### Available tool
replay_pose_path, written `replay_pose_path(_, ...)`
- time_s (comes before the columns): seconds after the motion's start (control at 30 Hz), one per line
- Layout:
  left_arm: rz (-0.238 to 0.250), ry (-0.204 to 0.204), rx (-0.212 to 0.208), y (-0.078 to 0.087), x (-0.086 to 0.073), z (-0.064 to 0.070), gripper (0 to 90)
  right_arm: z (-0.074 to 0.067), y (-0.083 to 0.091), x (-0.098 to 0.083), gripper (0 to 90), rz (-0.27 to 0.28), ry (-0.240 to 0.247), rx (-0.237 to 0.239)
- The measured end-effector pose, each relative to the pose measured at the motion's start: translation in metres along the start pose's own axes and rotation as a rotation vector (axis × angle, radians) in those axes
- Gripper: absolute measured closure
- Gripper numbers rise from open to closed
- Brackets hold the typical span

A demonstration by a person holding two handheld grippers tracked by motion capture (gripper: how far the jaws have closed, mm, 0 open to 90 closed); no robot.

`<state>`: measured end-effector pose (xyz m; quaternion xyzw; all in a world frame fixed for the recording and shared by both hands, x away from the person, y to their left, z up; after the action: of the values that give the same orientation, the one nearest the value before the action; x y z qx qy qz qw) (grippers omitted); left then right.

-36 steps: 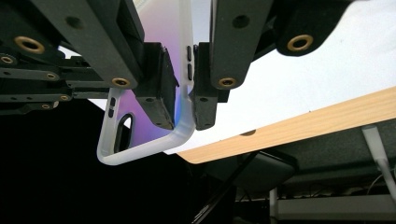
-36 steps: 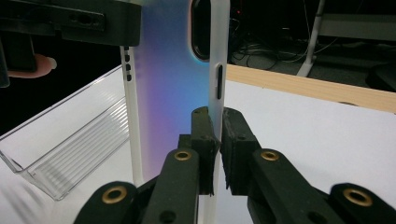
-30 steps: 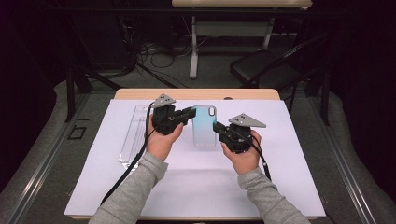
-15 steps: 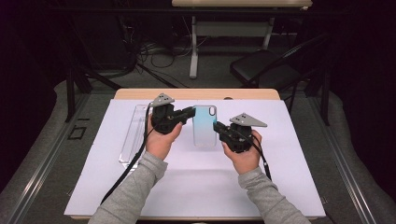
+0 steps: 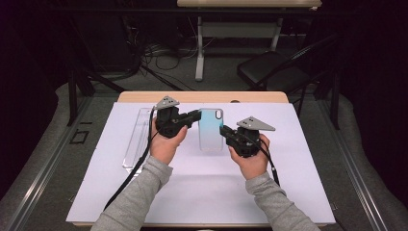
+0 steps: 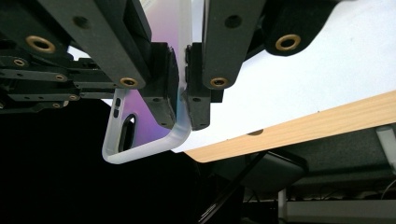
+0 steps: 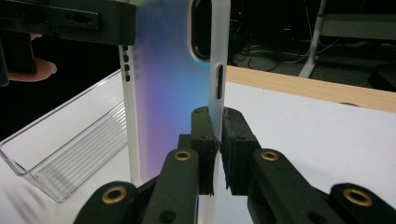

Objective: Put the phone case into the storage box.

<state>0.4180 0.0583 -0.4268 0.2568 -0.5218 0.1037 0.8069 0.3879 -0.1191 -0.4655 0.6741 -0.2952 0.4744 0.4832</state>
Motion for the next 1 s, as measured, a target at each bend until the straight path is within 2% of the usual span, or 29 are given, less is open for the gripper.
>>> replay_pose_path(1.0,0.008,0.01,-0.011,0.0,0.0002,-0.0008,84.0,0.0004,-0.0001,0.0006,84.2,0.005,-0.006,0.001)
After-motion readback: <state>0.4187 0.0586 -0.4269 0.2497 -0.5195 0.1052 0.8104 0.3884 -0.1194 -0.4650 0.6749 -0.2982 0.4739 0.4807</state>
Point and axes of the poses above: each handheld gripper's, and its own axes: y roughly backward along the jaws, x roughly out of its top, z roughly to its right, the point moved 5 cm from there along -y, roughly forward along the jaws, and after that the axes turned 11 degrees about -x, right-handed, at the moved point
